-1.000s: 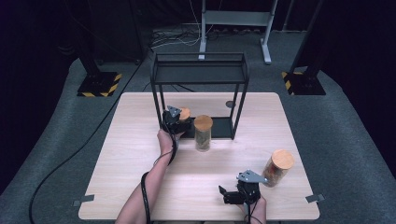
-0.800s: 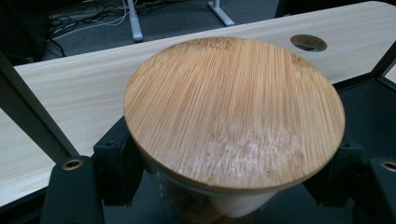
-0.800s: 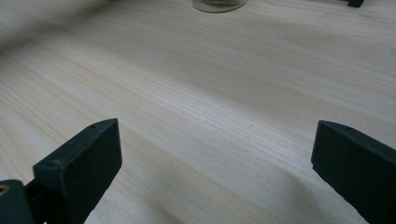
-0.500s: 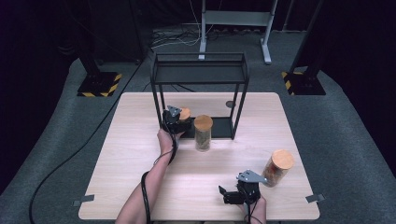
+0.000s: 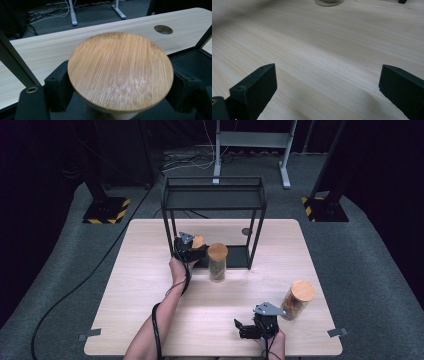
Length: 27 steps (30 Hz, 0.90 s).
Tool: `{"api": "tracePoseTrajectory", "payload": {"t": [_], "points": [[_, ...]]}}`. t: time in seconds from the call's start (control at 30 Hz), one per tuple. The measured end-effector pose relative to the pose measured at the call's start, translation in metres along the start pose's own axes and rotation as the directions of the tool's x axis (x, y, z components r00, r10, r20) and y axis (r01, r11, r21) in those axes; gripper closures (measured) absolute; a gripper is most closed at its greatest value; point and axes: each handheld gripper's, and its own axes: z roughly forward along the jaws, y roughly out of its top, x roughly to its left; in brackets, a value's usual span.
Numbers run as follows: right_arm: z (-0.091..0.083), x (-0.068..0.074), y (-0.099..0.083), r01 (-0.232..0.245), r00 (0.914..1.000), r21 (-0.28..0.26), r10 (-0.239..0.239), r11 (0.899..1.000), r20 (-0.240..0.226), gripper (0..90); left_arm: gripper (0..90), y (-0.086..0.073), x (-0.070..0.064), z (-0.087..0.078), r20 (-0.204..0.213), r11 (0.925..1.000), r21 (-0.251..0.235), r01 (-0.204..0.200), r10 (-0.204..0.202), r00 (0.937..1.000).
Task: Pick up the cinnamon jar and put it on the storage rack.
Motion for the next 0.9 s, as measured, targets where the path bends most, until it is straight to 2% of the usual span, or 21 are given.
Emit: {"api": "tracePoseTrajectory", "payload": {"t": [0.1,0.53,0.9], "points": [[0.000,0.000,0.000,0.000,1.0000,-0.001,0.000,1.000,0.000,1.0,15.2,0.003,0.000,-0.001,-0.011,1.0000,-0.002,0.001,-0.001,0.9999],[0.000,0.000,0.000,0.001,1.0000,0.002,-0.001,1.000,0.000,1.0,8.1,0.023,-0.003,-0.007,0.005,1.0000,-0.007,-0.001,0.001,1.0000],[0.000,0.000,0.000,0.001,1.0000,0.000,-0.001,1.000,0.001,1.0,6.0,0.039,-0.001,-0.014,0.028,0.9996,0.002,0.027,-0.027,0.9993]]}}
